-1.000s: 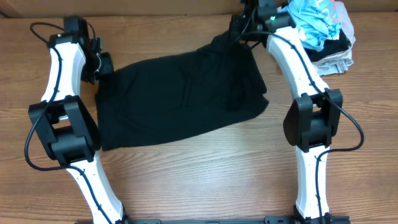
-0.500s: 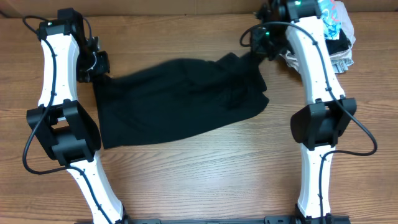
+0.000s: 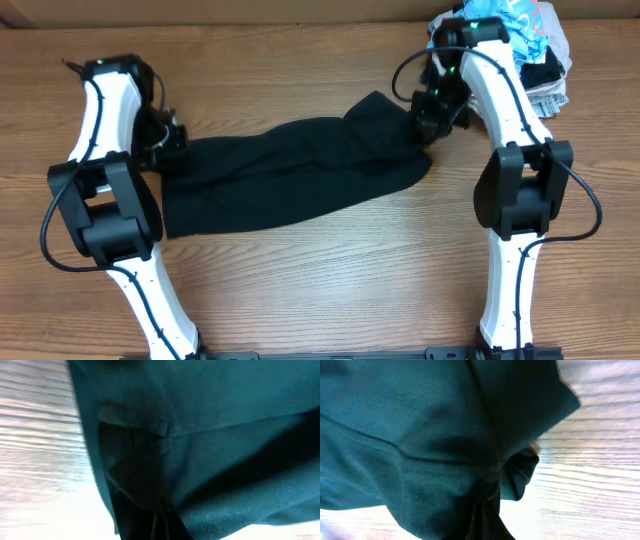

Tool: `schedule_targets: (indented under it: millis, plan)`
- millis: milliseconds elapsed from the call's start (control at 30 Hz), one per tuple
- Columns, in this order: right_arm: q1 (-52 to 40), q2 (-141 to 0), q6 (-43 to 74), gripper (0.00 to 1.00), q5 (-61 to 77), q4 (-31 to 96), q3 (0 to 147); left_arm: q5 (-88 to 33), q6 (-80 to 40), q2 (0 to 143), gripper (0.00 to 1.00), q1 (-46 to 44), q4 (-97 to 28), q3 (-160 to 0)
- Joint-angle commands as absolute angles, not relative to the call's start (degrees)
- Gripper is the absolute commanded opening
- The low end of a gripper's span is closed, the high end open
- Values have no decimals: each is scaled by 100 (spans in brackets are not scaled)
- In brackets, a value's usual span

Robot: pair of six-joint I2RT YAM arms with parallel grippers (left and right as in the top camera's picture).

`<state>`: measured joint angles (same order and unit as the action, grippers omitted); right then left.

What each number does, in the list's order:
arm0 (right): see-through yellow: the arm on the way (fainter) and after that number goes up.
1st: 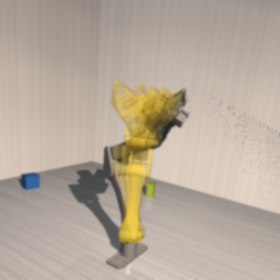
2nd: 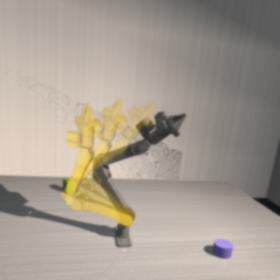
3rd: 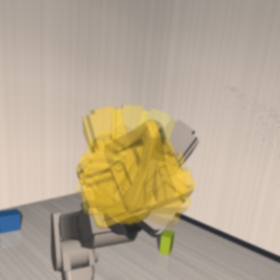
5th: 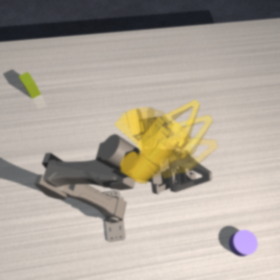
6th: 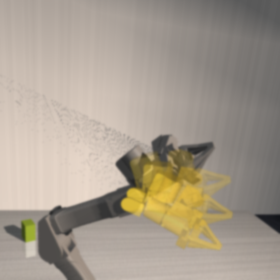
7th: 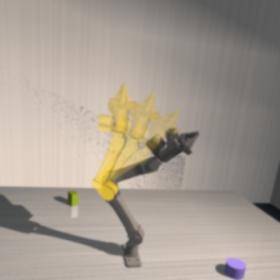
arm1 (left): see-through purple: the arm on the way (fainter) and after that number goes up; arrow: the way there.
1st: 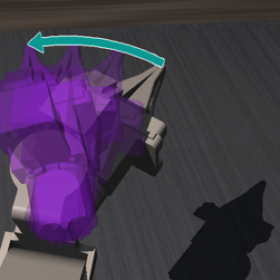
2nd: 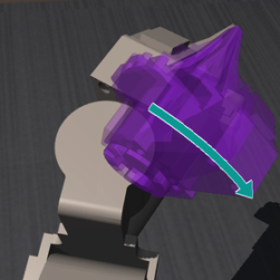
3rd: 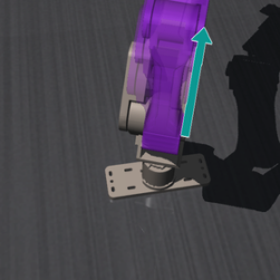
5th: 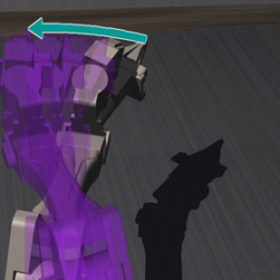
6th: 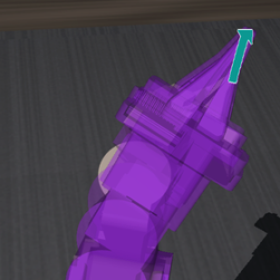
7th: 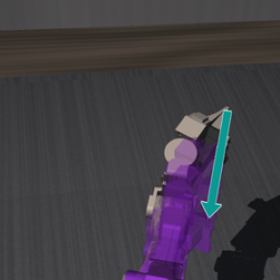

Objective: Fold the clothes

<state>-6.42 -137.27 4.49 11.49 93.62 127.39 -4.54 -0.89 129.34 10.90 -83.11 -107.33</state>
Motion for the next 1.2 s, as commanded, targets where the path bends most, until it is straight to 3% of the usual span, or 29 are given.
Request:
schedule_targets:
  millis: [0, 167, 267, 367, 567, 1167]
  plan:
    - [-628, -13631, 401, 12, 1035, 9258, 12661, -454, 45, 12814, 4, 814, -8060, -10353]
    - [-624, -13620, 403, 31, 1002, 9083, 12960, -451, 40, 12814, 4, 508, -7730, -10136]
    - [-598, -13620, 438, 51, 897, 8823, 13102, -445, 43, 12814, 4, 349, -7585, -10127]
    - [-548, -13622, 539, 63, 781, 8486, 13072, -445, 40, 12814, 4, 283, -7485, -10127]
    - [-438, -13633, 749, 68, 567, 7863, 12816, -427, 43, 12814, 4, 298, -7365, -10127]
    - [-639, -13644, -23, 64, 1822, 6598, 12027, -429, -21, 12814, 4, 298, -7317, -10127]
